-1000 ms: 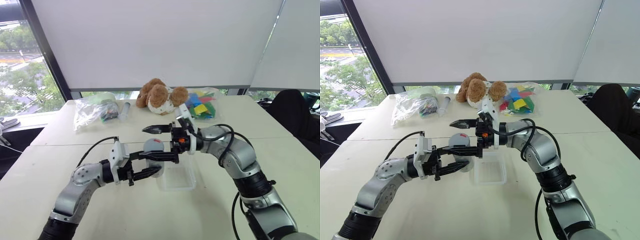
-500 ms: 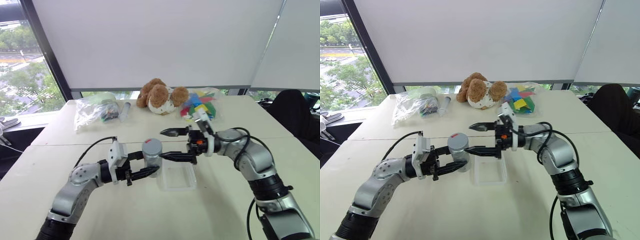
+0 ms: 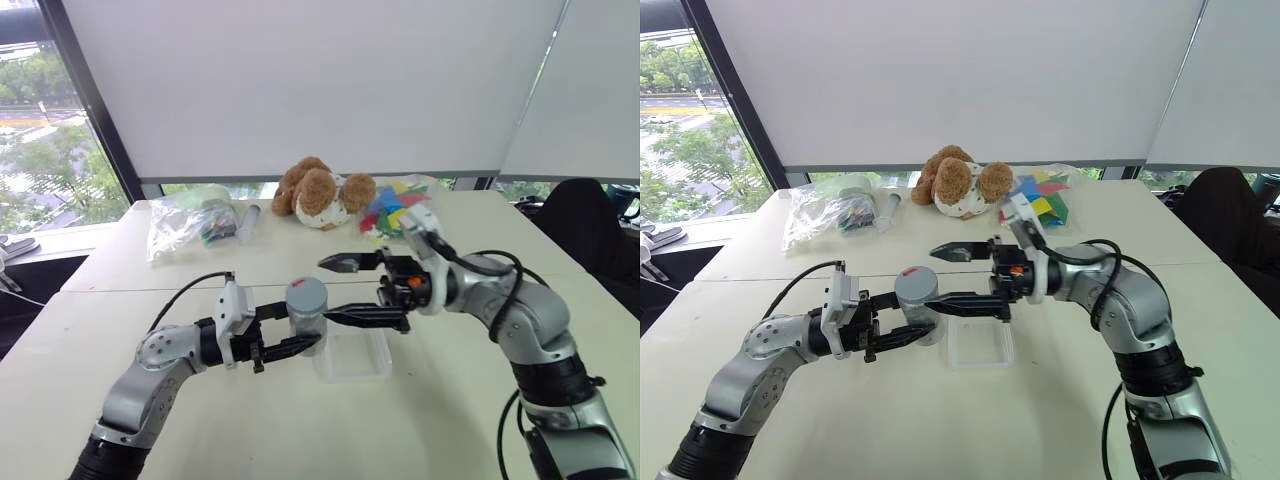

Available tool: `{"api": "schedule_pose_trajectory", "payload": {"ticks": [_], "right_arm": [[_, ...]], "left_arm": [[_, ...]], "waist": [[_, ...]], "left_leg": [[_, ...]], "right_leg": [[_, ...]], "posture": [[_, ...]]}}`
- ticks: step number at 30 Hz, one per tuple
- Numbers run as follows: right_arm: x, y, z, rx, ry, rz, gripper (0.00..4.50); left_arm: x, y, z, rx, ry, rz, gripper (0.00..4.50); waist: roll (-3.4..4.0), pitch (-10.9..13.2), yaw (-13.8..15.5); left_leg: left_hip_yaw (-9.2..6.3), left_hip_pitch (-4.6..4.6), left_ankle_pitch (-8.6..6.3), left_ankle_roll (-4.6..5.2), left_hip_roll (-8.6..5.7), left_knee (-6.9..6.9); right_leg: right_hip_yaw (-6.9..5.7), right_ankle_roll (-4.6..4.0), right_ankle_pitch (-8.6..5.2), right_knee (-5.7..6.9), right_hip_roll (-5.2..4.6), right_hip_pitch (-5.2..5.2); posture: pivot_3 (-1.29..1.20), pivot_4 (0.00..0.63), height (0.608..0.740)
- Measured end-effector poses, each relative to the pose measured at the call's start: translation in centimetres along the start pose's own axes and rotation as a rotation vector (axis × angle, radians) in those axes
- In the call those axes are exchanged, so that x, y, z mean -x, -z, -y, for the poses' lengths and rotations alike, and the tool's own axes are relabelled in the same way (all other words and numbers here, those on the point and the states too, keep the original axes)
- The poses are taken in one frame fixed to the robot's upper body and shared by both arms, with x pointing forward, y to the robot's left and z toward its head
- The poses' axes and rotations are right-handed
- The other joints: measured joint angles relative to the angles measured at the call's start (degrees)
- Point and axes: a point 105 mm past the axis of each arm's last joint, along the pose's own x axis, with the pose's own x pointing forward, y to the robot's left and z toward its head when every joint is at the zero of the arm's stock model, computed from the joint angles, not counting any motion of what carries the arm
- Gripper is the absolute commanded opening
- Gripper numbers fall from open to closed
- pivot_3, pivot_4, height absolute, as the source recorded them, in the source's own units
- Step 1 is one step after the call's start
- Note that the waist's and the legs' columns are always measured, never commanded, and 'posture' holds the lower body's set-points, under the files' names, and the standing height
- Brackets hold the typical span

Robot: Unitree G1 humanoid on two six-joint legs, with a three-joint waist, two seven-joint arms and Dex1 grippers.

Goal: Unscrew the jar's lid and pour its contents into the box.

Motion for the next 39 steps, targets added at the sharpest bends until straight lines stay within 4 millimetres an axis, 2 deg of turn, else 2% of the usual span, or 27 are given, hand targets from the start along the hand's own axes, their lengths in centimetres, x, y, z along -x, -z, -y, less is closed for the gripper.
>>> {"api": "schedule_pose_trajectory", "payload": {"ticks": [6,16,28,39], "right_arm": [[-2.1,0.6,0.6,0.008,0.038,-0.063,4.45],[-3.1,1.5,0.5,-0.015,0.019,-0.086,4.45],[-2.1,1.8,1.3,-0.024,0.036,-0.106,4.45],[-0.1,2.4,1.2,-0.035,0.048,-0.103,4.45]], "left_arm": [[0.0,0.0,0.0,0.002,-0.001,0.002,2.10],[-0.2,0.0,0.2,0.007,0.000,0.013,2.10],[-0.2,0.2,0.3,0.011,-0.006,0.006,2.10],[0.0,0.6,0.4,0.023,-0.017,-0.006,2.10]], "waist": [[0.00,0.00,0.15],[0.00,0.00,-0.05],[0.00,0.00,-0.04],[0.00,0.00,0.02]], "left_leg": [[-0.01,-0.03,0.00,0.00,-0.04,-0.01],[-0.01,-0.02,0.00,0.00,-0.03,-0.01],[0.00,-0.02,0.00,0.00,-0.03,-0.01],[0.01,-0.02,0.00,0.00,-0.03,0.00]], "right_leg": [[0.00,0.00,0.00,-0.02,-0.03,0.01],[0.00,0.00,0.00,0.00,0.00,-0.01],[0.00,0.00,0.00,0.00,0.00,-0.01],[0.00,0.00,0.00,0.00,0.00,0.00]], "posture": [[0.00,0.150,0.740],[0.00,0.150,0.740],[0.00,0.150,0.740],[0.00,0.150,0.740]]}}
